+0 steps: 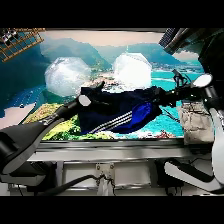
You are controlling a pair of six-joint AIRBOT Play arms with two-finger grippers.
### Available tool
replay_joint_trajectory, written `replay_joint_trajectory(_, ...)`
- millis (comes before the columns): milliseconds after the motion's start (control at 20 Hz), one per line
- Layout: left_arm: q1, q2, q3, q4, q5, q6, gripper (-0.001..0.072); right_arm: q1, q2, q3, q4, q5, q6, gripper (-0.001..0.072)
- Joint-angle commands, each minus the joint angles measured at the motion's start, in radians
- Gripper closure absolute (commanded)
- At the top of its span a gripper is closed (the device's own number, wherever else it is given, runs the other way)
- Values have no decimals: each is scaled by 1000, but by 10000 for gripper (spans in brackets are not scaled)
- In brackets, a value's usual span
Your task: Fold the clothes and pants, and hang the long-sleeved shirts on hangers.
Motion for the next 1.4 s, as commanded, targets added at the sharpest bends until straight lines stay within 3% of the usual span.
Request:
replay_joint_trajectory(0, -79, -48, 18, 39, -25, -71, 638, 3, 132, -17, -34, 32, 90, 666)
replay_joint_trajectory(250, -187, -104, 18, 43, 2, -122, 639, 3, 283, -17, -60, 63, 177, 666)
replay_joint_trajectory(650, -208, -142, 18, 33, 42, -157, 639, 3, 349, -16, -96, 124, 195, 666)
replay_joint_trajectory(900, -170, -93, 18, 25, -82, -113, 639, 3, 349, -16, -135, 130, 195, 666)
replay_joint_trajectory(1000, -105, -11, 17, 117, -174, -58, 639, 3, 348, -16, -143, 131, 193, 666)
replay_joint_trajectory(1150, 14, 186, -7, 365, -225, -60, 639, 42, 348, -16, -168, 119, 198, 666)
replay_joint_trajectory(1350, 212, 412, -136, 496, -257, -98, 639, 256, 337, -16, -261, 33, 317, 666)
